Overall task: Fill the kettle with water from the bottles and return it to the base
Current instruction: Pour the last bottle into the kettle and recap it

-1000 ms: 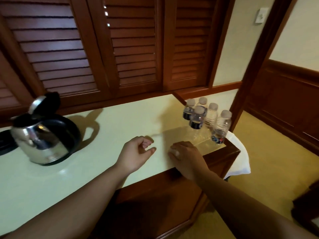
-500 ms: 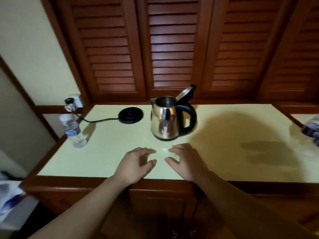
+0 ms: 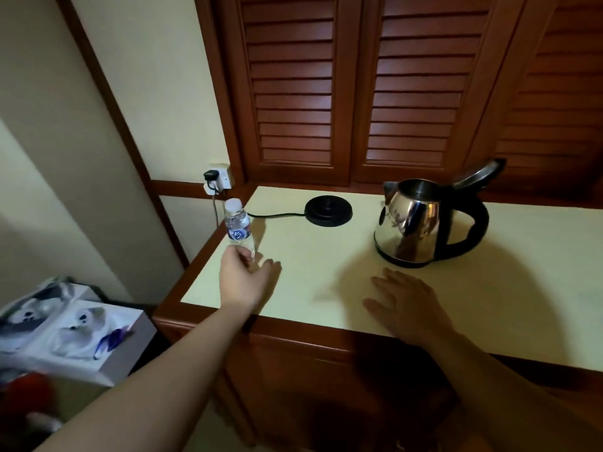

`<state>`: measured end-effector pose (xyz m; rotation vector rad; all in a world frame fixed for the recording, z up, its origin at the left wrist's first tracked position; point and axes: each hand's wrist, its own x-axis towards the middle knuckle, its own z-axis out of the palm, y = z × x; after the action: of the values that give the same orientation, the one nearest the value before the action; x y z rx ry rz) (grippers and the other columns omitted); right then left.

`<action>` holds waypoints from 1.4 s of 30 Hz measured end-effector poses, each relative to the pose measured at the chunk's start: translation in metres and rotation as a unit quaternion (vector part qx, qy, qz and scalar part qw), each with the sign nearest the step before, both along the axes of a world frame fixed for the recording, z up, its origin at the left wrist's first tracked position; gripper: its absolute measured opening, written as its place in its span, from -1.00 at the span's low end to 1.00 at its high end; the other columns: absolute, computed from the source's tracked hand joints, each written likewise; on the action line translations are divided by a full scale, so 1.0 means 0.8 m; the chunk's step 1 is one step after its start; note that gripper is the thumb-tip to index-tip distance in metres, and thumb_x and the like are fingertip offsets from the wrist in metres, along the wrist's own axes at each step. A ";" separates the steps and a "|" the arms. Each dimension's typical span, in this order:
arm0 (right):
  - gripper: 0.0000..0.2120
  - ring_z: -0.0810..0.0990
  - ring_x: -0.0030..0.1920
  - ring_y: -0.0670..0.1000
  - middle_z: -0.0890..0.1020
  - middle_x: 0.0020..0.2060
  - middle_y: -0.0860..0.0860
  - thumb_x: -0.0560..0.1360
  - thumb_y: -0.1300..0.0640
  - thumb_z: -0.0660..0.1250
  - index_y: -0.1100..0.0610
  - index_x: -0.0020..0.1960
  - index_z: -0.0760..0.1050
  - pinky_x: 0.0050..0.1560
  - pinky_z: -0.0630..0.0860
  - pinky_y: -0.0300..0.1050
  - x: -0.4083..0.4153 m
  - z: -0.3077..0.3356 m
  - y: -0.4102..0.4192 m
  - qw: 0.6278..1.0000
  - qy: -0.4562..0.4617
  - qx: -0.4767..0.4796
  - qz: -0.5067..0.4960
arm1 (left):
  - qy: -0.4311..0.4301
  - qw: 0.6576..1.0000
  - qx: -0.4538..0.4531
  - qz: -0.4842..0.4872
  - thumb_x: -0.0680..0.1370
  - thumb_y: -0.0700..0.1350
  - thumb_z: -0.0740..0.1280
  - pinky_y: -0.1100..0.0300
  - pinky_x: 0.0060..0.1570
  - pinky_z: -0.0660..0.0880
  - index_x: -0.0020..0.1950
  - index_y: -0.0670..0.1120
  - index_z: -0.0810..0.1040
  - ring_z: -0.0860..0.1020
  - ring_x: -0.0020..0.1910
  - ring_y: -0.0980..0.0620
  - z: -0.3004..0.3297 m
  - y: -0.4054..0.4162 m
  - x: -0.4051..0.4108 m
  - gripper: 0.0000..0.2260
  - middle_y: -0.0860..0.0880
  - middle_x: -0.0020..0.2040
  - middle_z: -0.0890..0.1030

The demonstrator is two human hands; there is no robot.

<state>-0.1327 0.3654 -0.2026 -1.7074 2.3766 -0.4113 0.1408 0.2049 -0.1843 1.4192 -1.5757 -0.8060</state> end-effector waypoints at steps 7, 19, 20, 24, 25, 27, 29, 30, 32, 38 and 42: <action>-0.38 0.15 0.59 -0.07 0.22 0.61 -0.15 0.56 -0.37 0.20 -0.17 0.56 0.30 0.61 0.04 0.06 -0.005 -0.007 0.004 0.999 -0.033 -0.025 -0.015 | 0.026 0.998 0.025 0.051 0.41 0.03 0.62 0.10 0.01 0.51 0.30 -0.07 0.42 0.59 0.10 -0.05 0.006 -0.070 0.012 -0.41 -0.09 0.24 0.54; -0.40 0.26 0.53 -0.08 0.34 0.55 -0.15 0.51 -0.30 0.37 -0.13 0.49 0.43 0.54 0.18 -0.09 -0.005 0.008 0.003 0.993 -0.100 -0.019 -0.053 | 0.036 0.980 0.035 -0.191 0.37 -0.01 0.67 0.34 -0.15 0.59 0.19 0.07 0.56 0.69 -0.03 0.09 -0.006 -0.040 -0.052 -0.53 0.08 0.00 0.70; -0.42 0.31 0.51 -0.06 0.38 0.52 -0.12 0.51 -0.28 0.39 -0.12 0.48 0.45 0.52 0.23 -0.09 -0.004 0.013 0.003 0.991 -0.114 -0.027 -0.064 | 0.033 0.978 0.037 -0.203 0.36 0.02 0.67 0.27 -0.11 0.62 0.17 0.08 0.58 0.69 -0.02 0.06 -0.007 -0.040 -0.062 -0.54 0.07 0.01 0.70; -0.51 0.44 0.39 -0.05 0.51 0.40 -0.10 0.51 -0.24 0.42 -0.10 0.38 0.53 0.41 0.36 -0.10 0.000 0.034 0.002 0.986 -0.124 -0.064 -0.093 | -0.003 0.970 0.022 -0.242 0.39 0.07 0.63 0.24 -0.13 0.48 0.16 0.04 0.61 0.59 -0.06 0.09 -0.005 -0.033 -0.102 -0.59 0.10 -0.03 0.65; -0.53 0.47 0.35 -0.07 0.53 0.36 -0.11 0.50 -0.25 0.42 -0.11 0.35 0.55 0.37 0.39 -0.11 0.001 0.041 0.001 0.984 -0.126 -0.079 -0.093 | -0.020 0.967 0.016 -0.252 0.41 0.10 0.61 0.27 -0.15 0.44 0.16 0.05 0.60 0.59 -0.04 0.12 -0.004 -0.028 -0.109 -0.60 0.13 -0.02 0.65; -0.50 0.52 0.28 -0.11 0.58 0.29 -0.14 0.48 -0.30 0.41 -0.08 0.33 0.57 0.29 0.45 -0.12 0.001 0.056 -0.002 0.982 -0.125 -0.119 -0.080 | -0.043 0.958 0.003 -0.284 0.43 0.15 0.57 0.28 -0.13 0.46 0.16 0.09 0.57 0.60 -0.01 0.17 -0.003 -0.015 -0.120 -0.62 0.17 0.01 0.65; -0.51 0.57 0.19 -0.15 0.61 0.19 -0.15 0.49 -0.27 0.41 -0.02 0.30 0.58 0.22 0.52 -0.13 0.005 0.076 -0.007 0.977 -0.126 -0.160 -0.062 | -0.052 0.947 0.000 -0.316 0.44 0.15 0.57 0.25 -0.05 0.52 0.16 0.13 0.55 0.61 0.01 0.18 -0.004 -0.003 -0.129 -0.63 0.19 0.03 0.66; -0.56 0.59 0.14 -0.14 0.63 0.15 -0.12 0.51 -0.24 0.42 0.00 0.26 0.59 0.18 0.55 -0.13 0.007 0.087 -0.009 0.973 -0.129 -0.182 -0.053 | -0.054 0.943 0.004 -0.328 0.44 0.14 0.58 0.21 -0.02 0.54 0.13 0.14 0.55 0.62 0.01 0.16 -0.006 0.003 -0.133 -0.65 0.18 0.03 0.66; -0.61 0.62 0.05 -0.08 0.66 0.06 -0.02 0.53 -0.21 0.40 0.05 0.20 0.61 0.09 0.60 -0.08 0.012 0.109 -0.017 0.967 -0.132 -0.214 -0.036 | -0.054 0.935 0.005 -0.349 0.41 0.11 0.60 0.16 -0.01 0.56 0.04 0.16 0.54 0.63 -0.01 0.14 -0.008 0.014 -0.140 -0.68 0.15 0.00 0.68; -0.62 0.57 -0.28 -0.11 0.59 -0.31 -0.06 0.52 -0.27 0.37 0.06 -0.16 0.59 -0.21 0.48 -0.18 0.022 0.161 -0.031 0.985 -0.049 -0.161 -0.036 | -0.040 0.926 0.005 -0.375 0.33 0.15 0.63 0.05 0.07 0.61 0.08 0.08 0.57 0.65 0.02 0.07 -0.015 0.037 -0.153 -0.58 0.12 0.02 0.69; -0.58 0.57 -0.29 -0.04 0.58 -0.33 0.02 0.44 -0.28 0.47 0.08 -0.21 0.53 -0.27 0.48 -0.16 0.023 0.173 -0.029 0.992 -0.012 -0.125 -0.029 | -0.040 0.925 0.006 -0.379 0.22 0.32 0.53 0.03 0.10 0.62 0.17 0.08 0.60 0.65 0.04 0.11 -0.014 0.039 -0.153 -0.40 0.14 0.05 0.70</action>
<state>-0.1143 0.3425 -0.0646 -1.7230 2.4485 -0.7643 0.0186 0.2364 -0.1955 0.8234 -2.2207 -1.2009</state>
